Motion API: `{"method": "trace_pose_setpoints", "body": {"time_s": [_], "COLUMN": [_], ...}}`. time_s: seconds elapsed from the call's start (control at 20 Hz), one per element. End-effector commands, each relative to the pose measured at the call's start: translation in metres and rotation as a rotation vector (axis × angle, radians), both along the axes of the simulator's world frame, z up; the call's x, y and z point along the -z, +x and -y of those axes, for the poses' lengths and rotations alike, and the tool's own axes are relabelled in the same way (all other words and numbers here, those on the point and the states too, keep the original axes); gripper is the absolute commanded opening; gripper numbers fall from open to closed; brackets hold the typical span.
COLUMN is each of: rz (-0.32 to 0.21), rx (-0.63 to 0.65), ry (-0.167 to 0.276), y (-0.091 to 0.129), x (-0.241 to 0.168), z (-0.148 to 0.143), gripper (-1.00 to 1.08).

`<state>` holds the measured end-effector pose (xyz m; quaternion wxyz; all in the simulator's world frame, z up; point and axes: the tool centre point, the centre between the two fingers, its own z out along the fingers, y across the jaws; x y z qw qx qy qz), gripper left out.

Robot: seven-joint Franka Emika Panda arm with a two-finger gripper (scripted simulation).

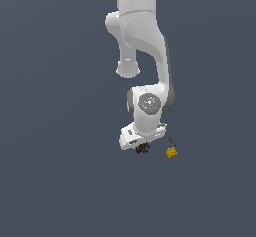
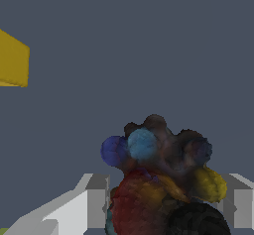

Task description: Pick up a designated object from a clutter of objects.

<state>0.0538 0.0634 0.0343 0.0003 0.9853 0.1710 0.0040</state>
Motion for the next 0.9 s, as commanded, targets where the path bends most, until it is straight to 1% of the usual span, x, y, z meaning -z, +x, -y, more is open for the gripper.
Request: {"method": "trace_pose_setpoints", "body": {"time_s": [0.0, 0.2, 0.4, 0.6, 0.85], "rz": [0.000, 0.000, -0.001, -0.001, -0.003], "rx": [0.000, 0.000, 0.000, 0.000, -0.001], "ry": [0.000, 0.000, 0.000, 0.000, 0.000], "y": [0.000, 0.002, 0.005, 0.011, 0.020], "x": [-0.001, -0.011, -0.030, -0.058, -0.103], "z": [0.000, -0.004, -0.010, -0.020, -0.036], "gripper": [-1.00, -1.00, -1.00, -1.00, -1.00]}}
